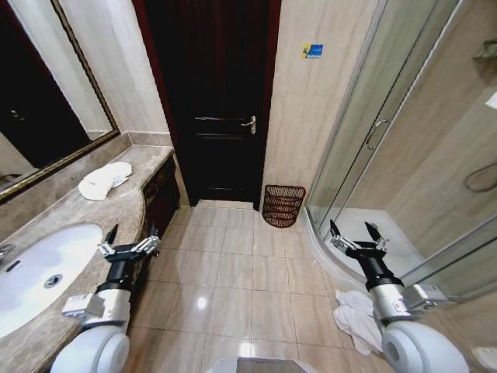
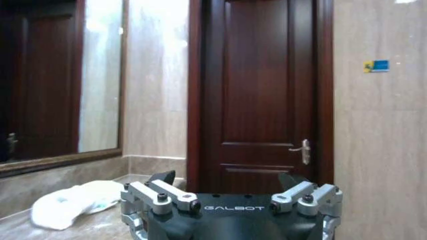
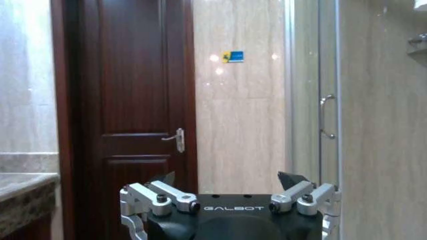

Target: Discard the used towel into the hamper.

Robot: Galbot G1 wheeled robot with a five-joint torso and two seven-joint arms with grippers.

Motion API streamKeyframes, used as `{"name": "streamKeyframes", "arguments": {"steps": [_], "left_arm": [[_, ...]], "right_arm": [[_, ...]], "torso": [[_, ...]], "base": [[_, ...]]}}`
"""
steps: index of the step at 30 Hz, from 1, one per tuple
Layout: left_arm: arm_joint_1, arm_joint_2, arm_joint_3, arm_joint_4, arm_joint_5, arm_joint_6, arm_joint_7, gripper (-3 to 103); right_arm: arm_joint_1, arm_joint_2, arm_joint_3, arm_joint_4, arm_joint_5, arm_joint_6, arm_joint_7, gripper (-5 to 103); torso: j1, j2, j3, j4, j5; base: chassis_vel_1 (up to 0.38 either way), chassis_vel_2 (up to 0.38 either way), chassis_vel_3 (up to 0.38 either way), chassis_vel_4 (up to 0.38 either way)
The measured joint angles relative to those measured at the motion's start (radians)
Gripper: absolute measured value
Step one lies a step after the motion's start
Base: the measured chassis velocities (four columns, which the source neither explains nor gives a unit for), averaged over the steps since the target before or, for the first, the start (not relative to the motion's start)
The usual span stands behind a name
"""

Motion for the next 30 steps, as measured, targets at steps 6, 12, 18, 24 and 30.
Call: {"name": "streamKeyframes", "arguments": {"steps": [6,12,18,24,30], "left_arm": [[-0.022,0.012,0.011,0.001,0.001,0.002,0.021,100],[-0.042,0.018,0.018,0.01,0.008,0.001,0.018,100],[-0.057,0.015,0.03,0.02,0.055,-0.02,0.003,100],[-0.054,0.012,0.034,0.025,0.068,-0.04,0.005,100],[-0.058,0.016,0.032,0.036,0.064,-0.051,0.007,100]], "right_arm": [[-0.018,0.039,-0.017,0.014,-0.036,0.024,-0.028,100],[-0.018,0.041,-0.019,0.014,-0.041,0.011,-0.038,100],[-0.018,0.046,-0.024,0.007,-0.037,-0.005,-0.036,100],[-0.017,0.055,-0.029,0.007,-0.045,-0.011,-0.031,100],[-0.009,0.059,-0.03,-0.004,-0.059,0.008,-0.03,100]], "torso": [[0.0,0.0,0.0,0.0,0.0],[0.0,0.0,0.0,0.0,0.0],[0.0,0.0,0.0,0.0,0.0001],[0.0,0.0,0.0,0.0,0.0],[0.0,0.0,0.0,0.0001,0.0001]], "base": [[0.0,0.0,0.0,0.0],[0.0,0.0,0.0,0.0],[0.0,0.0,0.0,0.0],[0.0,0.0,0.0,0.0],[0.0,0.0,0.0,0.0]]}}
